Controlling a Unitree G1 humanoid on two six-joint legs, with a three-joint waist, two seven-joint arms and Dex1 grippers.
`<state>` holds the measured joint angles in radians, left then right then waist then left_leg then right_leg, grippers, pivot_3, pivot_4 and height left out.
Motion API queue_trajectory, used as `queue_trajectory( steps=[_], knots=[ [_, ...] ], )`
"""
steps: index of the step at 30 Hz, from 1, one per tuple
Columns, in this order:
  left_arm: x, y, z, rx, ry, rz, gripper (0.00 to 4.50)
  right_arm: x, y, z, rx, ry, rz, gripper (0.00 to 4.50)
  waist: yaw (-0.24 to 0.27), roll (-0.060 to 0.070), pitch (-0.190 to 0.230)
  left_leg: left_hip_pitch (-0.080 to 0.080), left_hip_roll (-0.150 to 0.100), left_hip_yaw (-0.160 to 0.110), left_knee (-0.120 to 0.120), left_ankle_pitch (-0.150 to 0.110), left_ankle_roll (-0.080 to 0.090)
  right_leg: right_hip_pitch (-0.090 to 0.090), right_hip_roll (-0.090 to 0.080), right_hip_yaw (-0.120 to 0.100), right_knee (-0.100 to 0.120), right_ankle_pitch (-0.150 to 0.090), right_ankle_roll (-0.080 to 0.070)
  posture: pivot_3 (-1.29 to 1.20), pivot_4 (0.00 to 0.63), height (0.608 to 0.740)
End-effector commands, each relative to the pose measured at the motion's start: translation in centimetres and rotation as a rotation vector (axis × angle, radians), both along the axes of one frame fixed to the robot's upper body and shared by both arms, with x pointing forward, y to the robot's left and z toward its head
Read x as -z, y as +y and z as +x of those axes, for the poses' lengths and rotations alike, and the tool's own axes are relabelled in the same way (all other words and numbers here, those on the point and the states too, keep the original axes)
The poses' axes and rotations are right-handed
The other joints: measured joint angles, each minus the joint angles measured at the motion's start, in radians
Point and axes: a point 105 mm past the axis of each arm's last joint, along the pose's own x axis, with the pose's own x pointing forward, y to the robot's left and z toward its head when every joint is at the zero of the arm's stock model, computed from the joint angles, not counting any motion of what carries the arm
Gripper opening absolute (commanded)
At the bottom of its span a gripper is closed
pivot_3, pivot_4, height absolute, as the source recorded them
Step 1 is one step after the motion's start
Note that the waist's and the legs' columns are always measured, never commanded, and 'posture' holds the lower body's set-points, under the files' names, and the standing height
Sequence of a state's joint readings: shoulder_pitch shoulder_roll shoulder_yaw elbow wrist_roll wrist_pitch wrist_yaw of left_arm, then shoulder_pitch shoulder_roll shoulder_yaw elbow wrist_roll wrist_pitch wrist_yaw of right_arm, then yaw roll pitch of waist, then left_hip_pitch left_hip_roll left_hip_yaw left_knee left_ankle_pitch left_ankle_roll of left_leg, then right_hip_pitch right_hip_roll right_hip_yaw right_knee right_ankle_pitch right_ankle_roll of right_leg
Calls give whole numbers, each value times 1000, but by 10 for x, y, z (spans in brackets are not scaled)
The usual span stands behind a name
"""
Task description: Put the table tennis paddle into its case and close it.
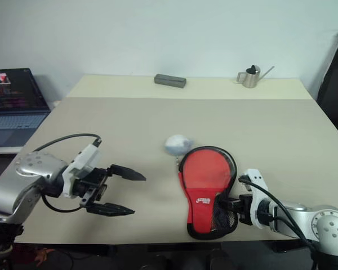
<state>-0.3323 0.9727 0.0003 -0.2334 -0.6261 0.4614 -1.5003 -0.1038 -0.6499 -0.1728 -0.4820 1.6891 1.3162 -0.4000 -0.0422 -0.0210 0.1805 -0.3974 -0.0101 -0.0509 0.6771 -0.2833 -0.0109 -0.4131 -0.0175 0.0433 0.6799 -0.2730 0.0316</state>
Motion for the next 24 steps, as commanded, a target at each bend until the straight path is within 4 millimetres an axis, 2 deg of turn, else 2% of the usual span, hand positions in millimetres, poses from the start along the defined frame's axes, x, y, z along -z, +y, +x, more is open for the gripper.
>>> queue_trajectory(
  steps=[1,3,6,9,14,16,17,19,22,24],
  knots=[
    [-4,-3,-2,45,-21,-2,4500,-8,10,-3,-6,4,44,22,0,0,0,0,0,0,0,0,0,0,0,0,0,0,0,0,150,740],
    [-4,-3,-2,45,-23,-1,4500,-9,10,-1,16,12,42,22,0,0,0,0,0,0,0,0,0,0,0,0,0,0,0,0,150,740],
    [-3,-3,-2,44,-26,-1,4500,-12,7,2,59,6,38,783,0,0,0,0,0,0,0,0,0,1,0,0,0,0,0,0,150,740],
    [-2,-4,-2,43,-29,-2,4500,-18,3,4,106,-10,32,1795,1,0,0,0,0,0,0,0,0,1,0,0,0,0,0,0,150,740],
    [-2,-4,0,27,-33,-16,4500,-32,-13,-4,125,-29,49,3561,6,0,0,0,0,-2,0,0,0,2,0,0,-1,0,0,0,150,740],
    [-3,-3,2,17,-35,-18,4500,-40,-19,-6,87,-86,23,4249,8,0,0,0,0,-2,0,0,0,2,0,0,-1,0,0,0,150,740],
    [-3,-2,3,12,-37,-19,4500,-43,-22,-6,59,-119,-2,4452,8,0,0,1,0,-2,0,0,0,3,0,0,-1,0,0,0,150,740],
    [-4,-1,7,-10,-47,-27,4500,-58,-23,-6,-22,-230,-33,4452,8,0,0,2,0,-1,1,0,0,3,0,0,-1,0,0,0,150,740],
    [-8,-1,15,-52,-72,-52,4500,-89,-14,1,-193,-495,-109,4452,8,0,0,4,1,0,1,0,0,4,2,-1,-1,-1,1,0,150,740],
    [-12,-4,21,-85,-84,-81,4500,-98,-11,8,-262,-611,-148,4452,10,0,0,4,2,0,1,0,0,5,3,-2,-2,-3,4,0,150,740]
  ],
)
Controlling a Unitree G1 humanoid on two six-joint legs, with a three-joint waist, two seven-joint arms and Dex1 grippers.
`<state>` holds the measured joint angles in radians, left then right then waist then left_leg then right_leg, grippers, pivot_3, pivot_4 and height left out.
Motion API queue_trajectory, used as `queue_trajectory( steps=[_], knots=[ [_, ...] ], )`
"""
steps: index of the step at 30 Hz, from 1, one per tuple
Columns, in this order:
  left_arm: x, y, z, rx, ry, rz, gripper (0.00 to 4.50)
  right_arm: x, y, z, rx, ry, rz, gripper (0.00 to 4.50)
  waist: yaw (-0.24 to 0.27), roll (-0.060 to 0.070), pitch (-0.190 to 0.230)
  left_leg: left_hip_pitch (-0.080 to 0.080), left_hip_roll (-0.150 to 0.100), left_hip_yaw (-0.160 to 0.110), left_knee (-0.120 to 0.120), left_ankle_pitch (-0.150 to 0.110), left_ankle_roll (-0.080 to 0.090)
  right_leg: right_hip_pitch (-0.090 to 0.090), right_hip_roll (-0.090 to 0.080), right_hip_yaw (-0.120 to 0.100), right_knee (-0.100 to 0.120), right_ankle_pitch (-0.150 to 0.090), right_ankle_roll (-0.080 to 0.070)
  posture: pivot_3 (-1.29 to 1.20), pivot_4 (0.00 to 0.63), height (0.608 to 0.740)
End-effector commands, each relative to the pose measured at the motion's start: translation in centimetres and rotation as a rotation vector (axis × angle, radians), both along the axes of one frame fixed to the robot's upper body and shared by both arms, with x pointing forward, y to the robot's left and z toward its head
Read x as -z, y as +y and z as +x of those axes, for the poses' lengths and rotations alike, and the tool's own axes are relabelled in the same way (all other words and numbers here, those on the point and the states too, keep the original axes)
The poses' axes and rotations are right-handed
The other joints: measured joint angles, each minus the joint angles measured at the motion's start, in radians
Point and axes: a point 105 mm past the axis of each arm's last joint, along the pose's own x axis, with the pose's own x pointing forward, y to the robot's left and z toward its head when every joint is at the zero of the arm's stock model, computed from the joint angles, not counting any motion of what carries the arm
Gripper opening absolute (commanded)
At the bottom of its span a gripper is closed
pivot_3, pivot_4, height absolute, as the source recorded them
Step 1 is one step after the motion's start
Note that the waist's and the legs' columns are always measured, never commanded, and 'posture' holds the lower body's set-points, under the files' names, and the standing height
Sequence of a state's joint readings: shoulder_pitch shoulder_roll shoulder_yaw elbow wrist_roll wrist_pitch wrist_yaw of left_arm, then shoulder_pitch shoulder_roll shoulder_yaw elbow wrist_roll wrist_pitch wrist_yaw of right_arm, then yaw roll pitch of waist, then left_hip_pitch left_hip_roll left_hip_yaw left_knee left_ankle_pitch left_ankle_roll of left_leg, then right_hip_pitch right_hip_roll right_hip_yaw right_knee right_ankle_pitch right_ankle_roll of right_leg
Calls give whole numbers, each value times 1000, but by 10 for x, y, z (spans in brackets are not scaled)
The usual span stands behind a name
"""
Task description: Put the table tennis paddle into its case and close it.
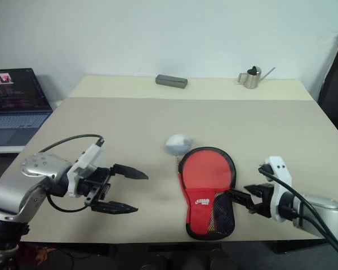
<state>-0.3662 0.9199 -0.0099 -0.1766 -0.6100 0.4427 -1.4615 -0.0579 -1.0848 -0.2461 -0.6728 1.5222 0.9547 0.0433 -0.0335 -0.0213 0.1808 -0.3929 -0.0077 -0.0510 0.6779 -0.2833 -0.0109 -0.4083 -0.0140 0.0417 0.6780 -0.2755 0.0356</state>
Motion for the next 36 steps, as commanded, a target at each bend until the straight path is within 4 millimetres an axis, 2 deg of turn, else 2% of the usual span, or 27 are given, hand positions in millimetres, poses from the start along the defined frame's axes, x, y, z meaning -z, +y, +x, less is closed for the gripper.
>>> queue_trajectory(
  steps=[1,5,11,20,25,30,36],
  knots=[
    [-14,-2,9,-46,-63,-41,4500,-23,8,9,-125,-219,-54,4452,2,0,0,0,0,0,0,0,0,0,0,0,0,0,0,0,150,740],
    [-14,-3,13,-82,-77,-55,4500,-24,14,24,-208,-299,-83,4452,1,0,0,0,0,1,0,0,0,0,-1,1,0,2,-4,0,150,740],
    [-12,1,17,-146,-90,-46,4500,-24,24,36,-360,-368,-134,4452,3,-1,0,0,-1,-1,0,0,0,0,-2,1,0,3,-4,0,150,740],
    [-17,19,31,-256,-149,-12,4500,-23,31,49,-502,-373,-167,4452,3,-1,0,0,-1,-2,0,0,0,0,-3,1,0,3,-5,0,150,740],
    [-16,23,42,-321,-164,-15,4500,-13,39,59,-539,-378,-183,4452,3,-1,1,0,-1,-2,0,0,0,0,-3,0,1,3,-6,0,150,740],
    [-13,20,50,-351,-181,-15,4500,2,44,77,-518,-391,-227,4452,3,-1,1,-1,-1,-2,0,0,0,0,-3,0,1,3,-6,0,150,740],
    [-13,17,56,-367,-185,-22,4500,21,51,84,-521,-355,-238,4452,3,-1,0,-2,-1,-2,0,0,0,-2,-4,0,2,3,-6,0,150,740]
  ],
)
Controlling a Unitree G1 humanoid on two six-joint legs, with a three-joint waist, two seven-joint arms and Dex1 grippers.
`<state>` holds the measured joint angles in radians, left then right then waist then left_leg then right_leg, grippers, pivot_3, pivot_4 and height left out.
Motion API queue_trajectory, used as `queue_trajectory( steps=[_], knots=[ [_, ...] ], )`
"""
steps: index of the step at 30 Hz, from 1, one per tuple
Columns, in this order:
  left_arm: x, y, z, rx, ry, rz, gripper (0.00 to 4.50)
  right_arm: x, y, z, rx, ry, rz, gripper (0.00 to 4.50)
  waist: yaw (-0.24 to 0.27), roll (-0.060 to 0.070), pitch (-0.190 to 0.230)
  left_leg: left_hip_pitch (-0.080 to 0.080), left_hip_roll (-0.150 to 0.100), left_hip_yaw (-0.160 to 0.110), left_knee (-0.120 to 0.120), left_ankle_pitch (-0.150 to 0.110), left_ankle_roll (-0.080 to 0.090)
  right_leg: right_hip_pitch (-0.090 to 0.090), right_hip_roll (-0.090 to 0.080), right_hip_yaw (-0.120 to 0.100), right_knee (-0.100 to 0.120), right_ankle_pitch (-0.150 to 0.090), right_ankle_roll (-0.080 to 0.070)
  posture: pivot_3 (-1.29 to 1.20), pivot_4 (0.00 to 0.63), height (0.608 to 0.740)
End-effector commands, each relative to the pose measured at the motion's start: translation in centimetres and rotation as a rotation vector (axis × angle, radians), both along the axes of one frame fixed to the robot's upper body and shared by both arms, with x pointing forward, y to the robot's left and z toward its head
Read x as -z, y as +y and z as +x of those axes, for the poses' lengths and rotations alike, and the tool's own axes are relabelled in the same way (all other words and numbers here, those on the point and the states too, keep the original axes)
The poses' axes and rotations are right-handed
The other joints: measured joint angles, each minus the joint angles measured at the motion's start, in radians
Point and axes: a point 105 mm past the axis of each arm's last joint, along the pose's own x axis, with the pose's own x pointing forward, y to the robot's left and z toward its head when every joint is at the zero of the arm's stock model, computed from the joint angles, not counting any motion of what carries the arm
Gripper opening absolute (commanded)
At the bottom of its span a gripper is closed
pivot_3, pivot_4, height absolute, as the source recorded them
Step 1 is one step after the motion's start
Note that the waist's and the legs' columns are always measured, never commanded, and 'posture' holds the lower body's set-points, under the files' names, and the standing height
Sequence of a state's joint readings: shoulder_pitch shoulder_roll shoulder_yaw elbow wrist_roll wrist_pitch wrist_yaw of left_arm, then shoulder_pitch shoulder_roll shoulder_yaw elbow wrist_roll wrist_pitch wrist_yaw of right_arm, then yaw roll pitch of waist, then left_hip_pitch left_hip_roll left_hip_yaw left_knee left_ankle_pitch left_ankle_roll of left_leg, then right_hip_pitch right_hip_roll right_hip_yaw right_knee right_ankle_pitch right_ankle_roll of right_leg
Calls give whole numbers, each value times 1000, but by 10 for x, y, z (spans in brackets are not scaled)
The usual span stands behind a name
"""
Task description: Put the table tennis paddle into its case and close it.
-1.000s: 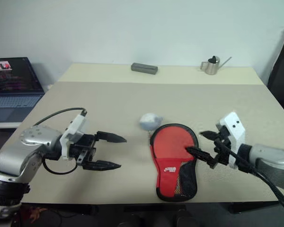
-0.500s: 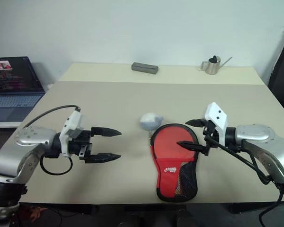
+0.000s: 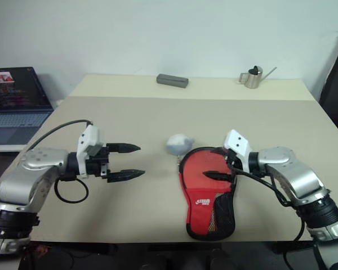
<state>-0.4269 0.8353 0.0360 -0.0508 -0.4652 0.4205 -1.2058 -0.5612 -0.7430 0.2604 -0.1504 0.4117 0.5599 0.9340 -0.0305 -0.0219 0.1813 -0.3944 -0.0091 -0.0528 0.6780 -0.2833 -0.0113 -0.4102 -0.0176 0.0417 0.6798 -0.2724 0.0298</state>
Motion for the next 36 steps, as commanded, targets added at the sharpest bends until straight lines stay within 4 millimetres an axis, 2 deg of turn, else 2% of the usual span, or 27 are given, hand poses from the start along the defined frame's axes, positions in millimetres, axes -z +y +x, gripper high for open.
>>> queue_trajectory(
  steps=[1,9,14,23,30,36],
  knots=[
    [-11,-2,5,-4,-48,-5,4500,3,5,3,-15,-25,-18,4452,0,0,0,0,0,0,0,0,0,0,0,0,0,0,0,0,150,740],
    [-13,-3,12,-19,-57,14,4500,27,9,9,-26,-28,-81,4452,-2,0,0,0,0,1,0,0,0,0,0,-1,0,0,0,0,150,740],
    [-7,-1,23,-68,-61,56,4500,41,9,12,-22,-5,-120,4452,-1,0,0,0,0,0,0,0,0,0,0,-1,1,0,0,0,150,740],
    [-1,-14,55,-150,-80,85,4500,42,16,12,-30,1,-111,4452,0,0,0,0,-1,0,1,0,0,0,0,-2,1,0,0,0,150,740],
    [3,-26,69,-134,-87,129,4500,43,14,15,-20,-2,-127,4452,-1,0,0,0,-1,0,1,0,0,0,0,-2,1,0,0,0,150,740],
    [3,-35,92,-160,-119,152,4500,44,15,13,-20,2,-124,4452,1,0,0,0,-1,0,1,0,0,0,0,-2,1,0,0,0,150,740]
  ],
)
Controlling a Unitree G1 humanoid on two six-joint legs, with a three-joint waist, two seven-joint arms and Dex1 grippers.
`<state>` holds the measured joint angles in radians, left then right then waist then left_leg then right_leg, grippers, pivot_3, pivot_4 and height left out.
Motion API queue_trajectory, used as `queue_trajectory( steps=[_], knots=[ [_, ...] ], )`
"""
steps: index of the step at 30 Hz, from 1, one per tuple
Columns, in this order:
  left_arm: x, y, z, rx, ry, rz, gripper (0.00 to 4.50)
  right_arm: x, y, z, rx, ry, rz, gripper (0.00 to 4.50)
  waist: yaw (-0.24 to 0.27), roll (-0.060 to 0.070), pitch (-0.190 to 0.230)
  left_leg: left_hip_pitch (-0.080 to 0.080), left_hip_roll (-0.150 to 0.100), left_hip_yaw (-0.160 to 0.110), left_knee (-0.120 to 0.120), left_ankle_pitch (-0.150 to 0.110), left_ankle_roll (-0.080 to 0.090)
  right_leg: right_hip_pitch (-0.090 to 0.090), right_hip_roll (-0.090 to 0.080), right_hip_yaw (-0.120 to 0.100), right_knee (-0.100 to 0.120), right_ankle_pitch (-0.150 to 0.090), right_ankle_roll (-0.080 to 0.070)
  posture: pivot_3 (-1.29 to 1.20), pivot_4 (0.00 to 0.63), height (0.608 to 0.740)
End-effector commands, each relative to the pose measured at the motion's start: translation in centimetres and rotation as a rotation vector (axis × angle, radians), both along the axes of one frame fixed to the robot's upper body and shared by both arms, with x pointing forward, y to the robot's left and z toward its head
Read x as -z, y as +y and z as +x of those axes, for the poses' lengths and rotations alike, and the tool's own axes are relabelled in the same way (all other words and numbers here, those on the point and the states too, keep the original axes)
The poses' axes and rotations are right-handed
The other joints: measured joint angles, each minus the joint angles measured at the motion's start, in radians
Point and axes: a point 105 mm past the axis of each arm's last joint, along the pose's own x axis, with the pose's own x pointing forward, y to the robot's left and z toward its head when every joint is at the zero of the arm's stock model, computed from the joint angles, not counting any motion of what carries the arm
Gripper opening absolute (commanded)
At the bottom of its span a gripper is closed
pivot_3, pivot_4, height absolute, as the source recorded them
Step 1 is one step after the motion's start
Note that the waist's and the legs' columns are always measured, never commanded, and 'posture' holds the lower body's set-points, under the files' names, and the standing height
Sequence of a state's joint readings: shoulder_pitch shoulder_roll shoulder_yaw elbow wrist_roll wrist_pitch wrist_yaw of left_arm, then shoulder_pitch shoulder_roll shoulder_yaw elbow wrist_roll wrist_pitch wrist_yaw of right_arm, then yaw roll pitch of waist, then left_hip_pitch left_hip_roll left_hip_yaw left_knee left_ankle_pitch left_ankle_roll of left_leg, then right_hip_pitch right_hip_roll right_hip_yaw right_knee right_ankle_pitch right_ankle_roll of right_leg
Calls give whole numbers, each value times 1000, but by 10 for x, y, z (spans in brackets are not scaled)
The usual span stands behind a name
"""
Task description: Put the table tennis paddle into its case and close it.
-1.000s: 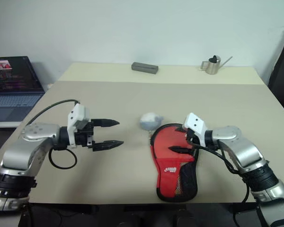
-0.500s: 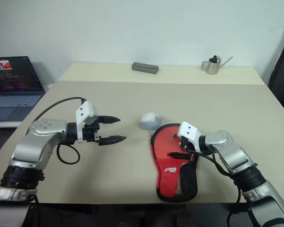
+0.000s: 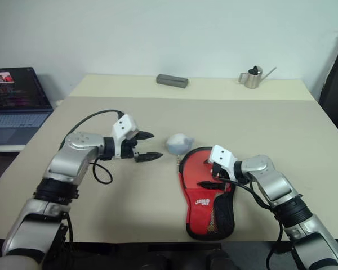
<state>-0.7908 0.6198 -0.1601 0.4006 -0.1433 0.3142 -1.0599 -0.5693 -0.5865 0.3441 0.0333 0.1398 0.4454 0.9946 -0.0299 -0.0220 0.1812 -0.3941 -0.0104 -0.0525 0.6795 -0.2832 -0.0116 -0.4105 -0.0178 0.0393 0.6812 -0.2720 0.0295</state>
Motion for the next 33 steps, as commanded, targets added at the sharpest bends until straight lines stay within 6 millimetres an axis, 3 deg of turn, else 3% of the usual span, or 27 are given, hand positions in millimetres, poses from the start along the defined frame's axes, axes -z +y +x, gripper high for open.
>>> queue_trajectory(
  steps=[1,15,29,33],
  knots=[
    [-9,-10,13,8,-67,28,4500,-3,1,0,0,-14,2,4452,0,0,0,0,0,0,0,0,0,0,0,0,0,0,0,0,150,740],
    [1,-47,41,43,-81,71,4500,-5,1,0,6,-17,2,4452,0,0,0,0,-1,0,0,0,0,0,0,0,0,0,0,0,150,740],
    [11,-65,45,94,-80,133,4500,-5,-1,-2,24,-16,4,4452,-1,0,0,0,-1,0,0,0,0,0,0,0,0,0,0,0,150,740],
    [15,-70,44,103,-75,132,3576,-6,0,-2,27,-15,10,4500,0,0,0,0,-1,0,0,0,0,0,0,0,0,0,0,0,150,740]
  ],
)
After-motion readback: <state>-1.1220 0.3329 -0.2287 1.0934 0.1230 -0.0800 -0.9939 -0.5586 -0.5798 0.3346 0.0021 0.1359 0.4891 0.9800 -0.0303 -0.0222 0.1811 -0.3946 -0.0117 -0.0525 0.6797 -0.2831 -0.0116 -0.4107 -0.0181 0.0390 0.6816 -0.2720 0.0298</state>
